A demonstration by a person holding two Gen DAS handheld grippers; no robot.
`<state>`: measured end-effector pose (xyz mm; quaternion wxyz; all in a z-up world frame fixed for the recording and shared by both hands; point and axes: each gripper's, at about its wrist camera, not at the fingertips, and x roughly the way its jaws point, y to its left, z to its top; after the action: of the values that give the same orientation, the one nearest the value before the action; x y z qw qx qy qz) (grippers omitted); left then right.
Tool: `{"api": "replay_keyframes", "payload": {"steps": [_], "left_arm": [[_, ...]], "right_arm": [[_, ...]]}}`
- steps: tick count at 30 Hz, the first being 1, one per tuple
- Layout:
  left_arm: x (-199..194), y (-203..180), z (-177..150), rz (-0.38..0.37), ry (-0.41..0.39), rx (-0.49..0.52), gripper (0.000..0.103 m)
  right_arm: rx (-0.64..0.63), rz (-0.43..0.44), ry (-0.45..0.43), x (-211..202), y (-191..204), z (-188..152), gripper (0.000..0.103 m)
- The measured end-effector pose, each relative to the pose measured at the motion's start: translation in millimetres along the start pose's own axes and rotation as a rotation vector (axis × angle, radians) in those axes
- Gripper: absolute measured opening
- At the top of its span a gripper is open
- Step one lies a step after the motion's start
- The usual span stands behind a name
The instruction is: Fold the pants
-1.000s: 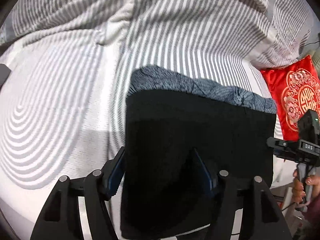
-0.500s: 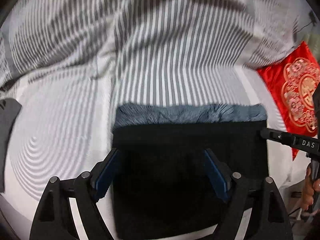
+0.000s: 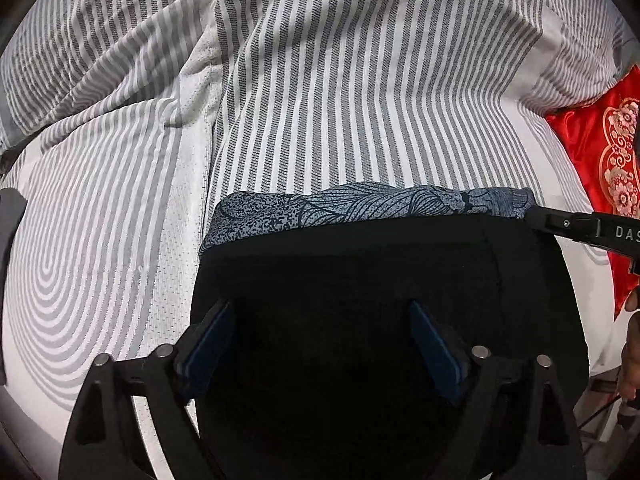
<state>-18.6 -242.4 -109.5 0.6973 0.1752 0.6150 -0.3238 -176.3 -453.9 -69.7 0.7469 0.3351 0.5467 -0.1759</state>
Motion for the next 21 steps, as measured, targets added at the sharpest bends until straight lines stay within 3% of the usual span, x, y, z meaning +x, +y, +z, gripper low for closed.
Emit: {"api": "replay_keyframes", "payload": {"steps": [6, 9, 11, 13, 15, 17, 21], "left_arm": [[4, -6, 2, 0.035, 0.034, 0.021, 0.102], [1, -5, -1, 0.038, 0.037, 0.025, 0.102], [-3, -6, -4, 0.037, 0.031, 0.031, 0.102], [-9, -5, -9, 0.036, 0.017, 0.034, 0.102], [-15, -5, -15, 0.034, 0.007, 0.027, 0.102], [-22, -4, -23, 0.025, 0.003, 0.017, 0.102], [-33, -5, -41, 0.043, 0.008, 0.009, 0.102]], "right_arm": [[0.023, 0.029, -0.025, -20, 3, -13, 0.01], [0.045, 0.036, -0.035, -32, 4, -29, 0.03], [0.063, 0.034, -0.048, -40, 4, -40, 0.054], [0.079, 0.032, -0.062, -49, 5, -52, 0.064], [0.084, 0.014, -0.07, -57, 6, -65, 0.069], [0.082, -0.009, -0.073, -61, 11, -76, 0.081], [0.066, -0.057, -0.075, -70, 21, -94, 0.081]]}}
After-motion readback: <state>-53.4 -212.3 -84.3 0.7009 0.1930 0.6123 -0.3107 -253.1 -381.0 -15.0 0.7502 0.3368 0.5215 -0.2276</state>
